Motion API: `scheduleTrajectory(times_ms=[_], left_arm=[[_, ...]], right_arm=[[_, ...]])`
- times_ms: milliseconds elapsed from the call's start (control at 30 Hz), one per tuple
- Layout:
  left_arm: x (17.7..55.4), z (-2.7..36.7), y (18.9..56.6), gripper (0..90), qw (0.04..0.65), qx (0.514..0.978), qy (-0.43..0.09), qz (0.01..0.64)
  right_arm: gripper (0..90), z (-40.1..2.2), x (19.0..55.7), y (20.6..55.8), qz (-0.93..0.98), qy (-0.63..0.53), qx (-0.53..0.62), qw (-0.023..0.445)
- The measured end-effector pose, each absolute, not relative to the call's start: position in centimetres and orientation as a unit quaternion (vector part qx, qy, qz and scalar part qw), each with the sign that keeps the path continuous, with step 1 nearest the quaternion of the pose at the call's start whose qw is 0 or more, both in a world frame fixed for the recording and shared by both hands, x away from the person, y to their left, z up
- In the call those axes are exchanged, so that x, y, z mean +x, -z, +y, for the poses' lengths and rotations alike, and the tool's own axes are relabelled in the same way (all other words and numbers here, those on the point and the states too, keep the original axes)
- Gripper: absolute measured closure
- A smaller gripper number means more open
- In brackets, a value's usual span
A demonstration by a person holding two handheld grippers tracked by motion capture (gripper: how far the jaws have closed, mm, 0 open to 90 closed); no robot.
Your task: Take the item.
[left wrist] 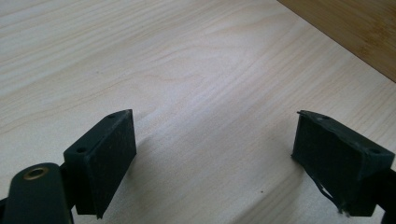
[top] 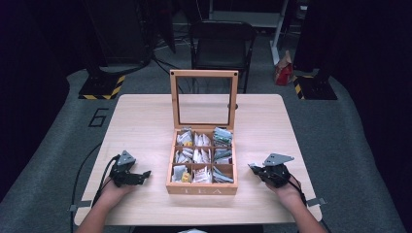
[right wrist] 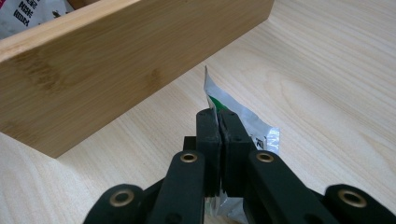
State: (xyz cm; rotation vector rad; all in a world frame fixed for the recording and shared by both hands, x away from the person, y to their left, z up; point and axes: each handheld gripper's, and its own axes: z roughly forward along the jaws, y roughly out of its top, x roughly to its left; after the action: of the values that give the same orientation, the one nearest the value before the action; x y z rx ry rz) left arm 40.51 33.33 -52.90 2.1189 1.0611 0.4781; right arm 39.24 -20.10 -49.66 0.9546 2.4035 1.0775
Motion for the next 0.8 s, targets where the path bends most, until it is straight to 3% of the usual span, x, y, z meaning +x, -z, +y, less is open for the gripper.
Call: scheduleTrajectory(times_ms=[800], left_arm=[[40.51, 33.33, 52.9, 12.9, 0.354, 0.82, -0.185, 0.41]], right_arm=[[84.8, -19.36, 39.21, 50.36, 0.863, -0.364, 0.319, 0.146]])
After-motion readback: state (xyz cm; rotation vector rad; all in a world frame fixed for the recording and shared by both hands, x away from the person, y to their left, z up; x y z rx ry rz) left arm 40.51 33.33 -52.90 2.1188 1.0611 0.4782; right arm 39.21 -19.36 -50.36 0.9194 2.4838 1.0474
